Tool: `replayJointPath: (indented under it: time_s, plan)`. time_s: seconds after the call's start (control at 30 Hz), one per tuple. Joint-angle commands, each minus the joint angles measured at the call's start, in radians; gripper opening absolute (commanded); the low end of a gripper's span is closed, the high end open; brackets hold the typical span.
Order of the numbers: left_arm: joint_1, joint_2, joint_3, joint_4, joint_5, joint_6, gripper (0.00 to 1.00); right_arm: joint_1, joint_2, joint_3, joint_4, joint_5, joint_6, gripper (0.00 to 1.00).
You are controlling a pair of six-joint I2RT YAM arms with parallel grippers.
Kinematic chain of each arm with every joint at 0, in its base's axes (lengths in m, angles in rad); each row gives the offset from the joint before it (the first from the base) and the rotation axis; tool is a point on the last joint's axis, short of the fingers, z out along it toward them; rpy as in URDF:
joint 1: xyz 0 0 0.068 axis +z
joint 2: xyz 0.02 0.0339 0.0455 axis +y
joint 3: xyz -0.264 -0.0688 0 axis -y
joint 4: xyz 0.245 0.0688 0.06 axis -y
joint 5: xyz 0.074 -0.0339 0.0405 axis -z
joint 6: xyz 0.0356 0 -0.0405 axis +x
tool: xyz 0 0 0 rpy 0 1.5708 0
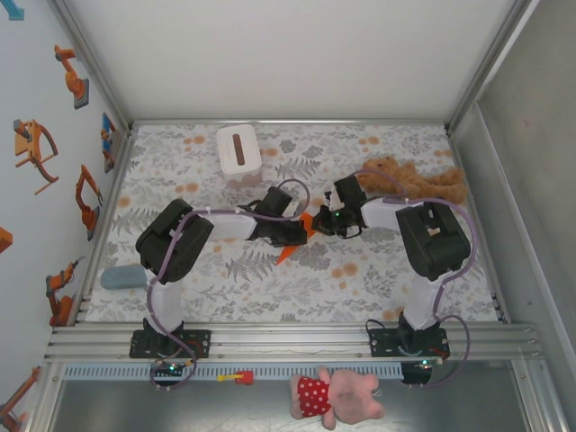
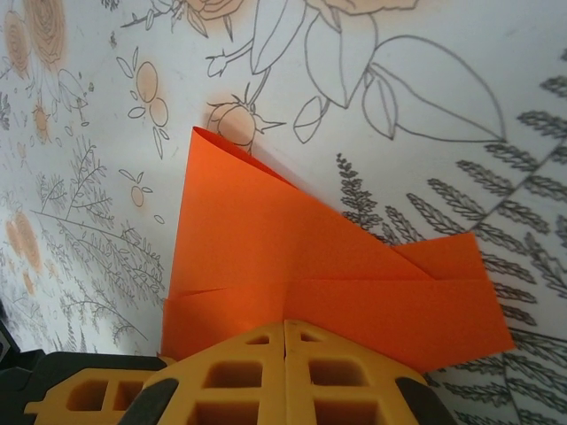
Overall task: Fold a paper plane with a square sheet of paper (pick it up from the middle)
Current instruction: Fold the wing for the fifth time at the center of the table, then turn over a paper plane at the center of the table.
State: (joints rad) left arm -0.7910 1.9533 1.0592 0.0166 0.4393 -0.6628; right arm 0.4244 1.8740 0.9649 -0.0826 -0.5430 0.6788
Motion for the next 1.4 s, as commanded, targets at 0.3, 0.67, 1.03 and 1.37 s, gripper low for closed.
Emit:
replayJointPath:
  time_s: [0.3, 0.67, 1.03, 1.37]
  plan:
    - [0.017, -0.282, -0.323, -0.062, 0.018, -0.098, 0.06, -0.009, 0.044, -0.004, -0.104, 0.064, -0.065, 0.0]
    - [0.092, -0.602, -0.286, -0.357, -0.096, -0.072, 0.28, 0.007, -0.215, 0.096, -0.311, 0.142, -0.082, 0.02]
    - [0.287, -0.846, -0.254, -0.636, -0.208, 0.008, 0.77, 0.188, -0.236, 0.254, -0.61, 0.513, 0.054, 0.52]
    - [0.391, -0.908, -0.312, -0.594, -0.214, 0.061, 0.98, 0.362, -0.022, 0.462, -0.722, 0.72, 0.23, 0.58]
